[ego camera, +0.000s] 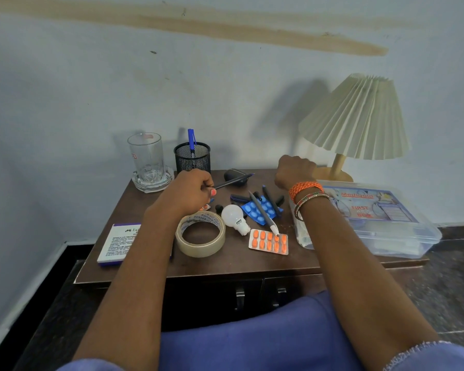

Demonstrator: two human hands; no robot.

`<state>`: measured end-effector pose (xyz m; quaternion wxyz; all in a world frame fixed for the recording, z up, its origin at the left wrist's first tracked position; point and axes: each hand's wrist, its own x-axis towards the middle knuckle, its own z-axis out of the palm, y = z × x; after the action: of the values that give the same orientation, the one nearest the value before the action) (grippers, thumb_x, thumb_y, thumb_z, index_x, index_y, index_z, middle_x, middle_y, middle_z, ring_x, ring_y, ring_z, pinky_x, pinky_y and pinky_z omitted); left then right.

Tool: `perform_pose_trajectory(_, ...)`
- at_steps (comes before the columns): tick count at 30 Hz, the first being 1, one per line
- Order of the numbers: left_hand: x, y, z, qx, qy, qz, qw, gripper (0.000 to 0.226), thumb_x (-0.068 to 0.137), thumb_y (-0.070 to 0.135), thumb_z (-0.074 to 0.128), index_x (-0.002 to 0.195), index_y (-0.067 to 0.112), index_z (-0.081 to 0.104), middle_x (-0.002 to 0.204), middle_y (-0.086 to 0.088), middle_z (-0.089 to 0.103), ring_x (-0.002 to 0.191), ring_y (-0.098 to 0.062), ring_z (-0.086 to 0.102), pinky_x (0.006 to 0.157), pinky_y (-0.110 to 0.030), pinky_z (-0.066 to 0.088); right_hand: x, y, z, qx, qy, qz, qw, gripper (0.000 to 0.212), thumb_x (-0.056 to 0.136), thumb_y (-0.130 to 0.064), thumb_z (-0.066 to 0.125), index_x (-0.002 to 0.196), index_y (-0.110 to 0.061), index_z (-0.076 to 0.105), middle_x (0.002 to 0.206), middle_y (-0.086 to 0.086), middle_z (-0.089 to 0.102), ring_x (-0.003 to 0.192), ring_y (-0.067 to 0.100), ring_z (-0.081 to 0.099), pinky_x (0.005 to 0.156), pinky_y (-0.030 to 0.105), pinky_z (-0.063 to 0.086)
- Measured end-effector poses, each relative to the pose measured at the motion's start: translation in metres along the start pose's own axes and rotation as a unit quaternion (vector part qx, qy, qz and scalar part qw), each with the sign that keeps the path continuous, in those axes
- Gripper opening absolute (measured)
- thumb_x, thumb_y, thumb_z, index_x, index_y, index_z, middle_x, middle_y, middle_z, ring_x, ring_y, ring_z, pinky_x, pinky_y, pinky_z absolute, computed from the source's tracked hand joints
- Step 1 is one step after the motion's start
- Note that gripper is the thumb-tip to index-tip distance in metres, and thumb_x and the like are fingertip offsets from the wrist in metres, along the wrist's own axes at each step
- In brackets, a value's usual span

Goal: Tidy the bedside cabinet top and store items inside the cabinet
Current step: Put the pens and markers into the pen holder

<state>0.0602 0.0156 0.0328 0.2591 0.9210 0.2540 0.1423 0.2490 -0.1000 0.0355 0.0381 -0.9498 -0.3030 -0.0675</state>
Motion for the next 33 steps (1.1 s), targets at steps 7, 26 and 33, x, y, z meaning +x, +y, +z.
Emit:
perform_pose_trajectory(7,0.001,0.003,-0.001,-0.002,0.012,0.003,1.000,0.009,0.091,0.010,0.054,0.094,0.009,0.063,0.079,-0.001,0.062,0.067,-0.005,0.056,0.066,-0.024,0.041,0.006,0.003,0.028,-0.055,-0.091,-0.048,0.993,0.026,0.089,-0.014,0.046,0.109,-0.013,0.061,0.121,0.007,0.060,0.125,0.031,0.043,0.113,0.062,0.006)
perform_pose_trajectory(26,0.001,-0.001,-0.011,-0.019,0.100,-0.036,0.994,0.019,0.091,0.016,0.056,0.106,0.016,0.066,0.092,-0.008,0.072,0.085,-0.022,0.066,0.083,-0.046,0.054,0.004,-0.004,-0.010,0.543,0.035,-0.059,0.837,0.012,0.085,-0.018,0.068,0.091,-0.009,0.073,0.093,0.016,0.072,0.063,0.010,0.053,0.053,0.022,0.047)
perform_pose_trajectory(33,-0.003,-0.004,-0.016,-0.088,0.143,-0.046,0.985,0.019,0.092,0.016,0.056,0.107,0.018,0.067,0.079,0.004,0.069,0.074,-0.014,0.064,0.084,-0.045,0.054,0.001,-0.018,-0.012,0.708,-0.064,-0.113,0.695,0.027,0.098,-0.003,0.044,0.093,-0.013,0.069,0.096,0.019,0.057,0.062,0.009,0.042,0.059,0.022,0.042)
